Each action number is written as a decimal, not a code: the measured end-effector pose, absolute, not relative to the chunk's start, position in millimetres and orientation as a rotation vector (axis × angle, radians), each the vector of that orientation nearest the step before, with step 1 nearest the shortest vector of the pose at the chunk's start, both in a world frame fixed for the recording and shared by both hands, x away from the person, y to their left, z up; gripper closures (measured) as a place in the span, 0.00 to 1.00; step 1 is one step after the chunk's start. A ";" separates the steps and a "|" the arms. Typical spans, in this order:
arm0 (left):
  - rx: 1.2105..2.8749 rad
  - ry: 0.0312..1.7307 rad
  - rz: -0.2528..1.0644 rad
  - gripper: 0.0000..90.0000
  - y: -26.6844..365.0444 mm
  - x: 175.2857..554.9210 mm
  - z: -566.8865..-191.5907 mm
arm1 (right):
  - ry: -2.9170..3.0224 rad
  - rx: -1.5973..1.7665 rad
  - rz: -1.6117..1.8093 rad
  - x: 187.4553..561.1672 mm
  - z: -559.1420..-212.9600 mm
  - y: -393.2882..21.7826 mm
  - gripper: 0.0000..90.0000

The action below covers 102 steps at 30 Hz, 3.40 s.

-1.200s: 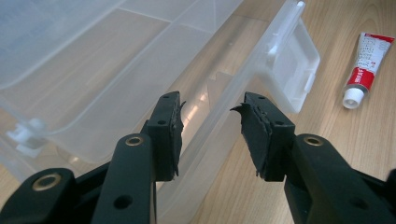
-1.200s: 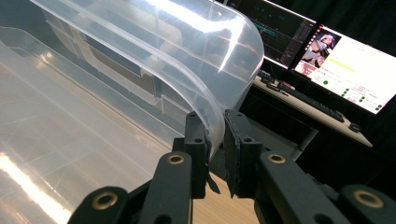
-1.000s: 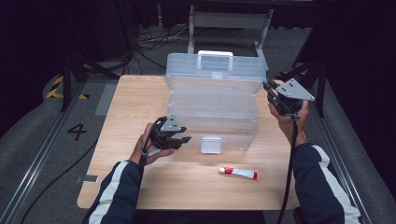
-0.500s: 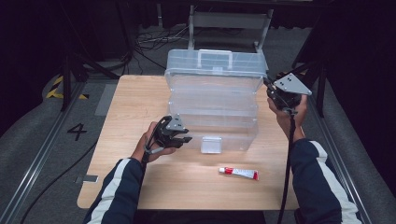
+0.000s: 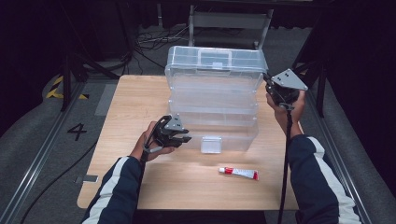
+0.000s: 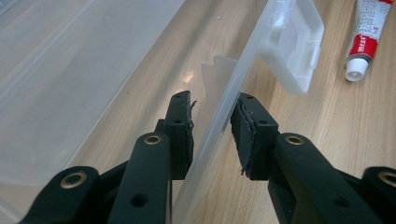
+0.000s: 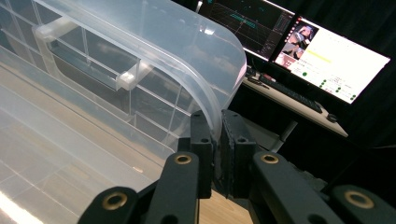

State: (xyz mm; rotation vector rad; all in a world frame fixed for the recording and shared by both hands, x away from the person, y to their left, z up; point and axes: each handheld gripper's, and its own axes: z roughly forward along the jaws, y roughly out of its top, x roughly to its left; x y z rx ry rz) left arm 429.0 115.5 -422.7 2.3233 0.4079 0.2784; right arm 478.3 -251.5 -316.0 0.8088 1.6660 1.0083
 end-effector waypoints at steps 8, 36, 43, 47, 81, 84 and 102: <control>2.345 0.365 0.246 0.82 116.5 426.0 -421.4 | 1.677 0.815 1.005 473.7 -315.2 -249.3 0.94; 2.333 0.352 0.266 0.80 134.7 413.9 -423.3 | 1.727 0.869 0.984 476.9 -301.7 -237.1 0.94; 2.324 0.345 0.257 0.80 135.4 415.3 -424.2 | 1.748 0.890 0.980 486.6 -297.2 -237.9 0.95; 2.323 0.347 0.254 0.80 135.6 415.3 -424.3 | 1.760 0.899 0.979 490.4 -295.2 -237.9 0.95; 2.348 0.346 0.223 0.81 134.0 417.9 -423.1 | 1.795 0.977 0.967 522.8 -286.4 -236.9 0.95; 2.347 0.345 0.215 0.82 134.3 418.5 -423.2 | 1.805 0.990 0.973 530.4 -285.8 -237.7 0.95; 2.349 0.346 0.225 0.82 133.6 417.8 -422.8 | 1.849 1.063 0.982 564.4 -283.3 -238.3 0.94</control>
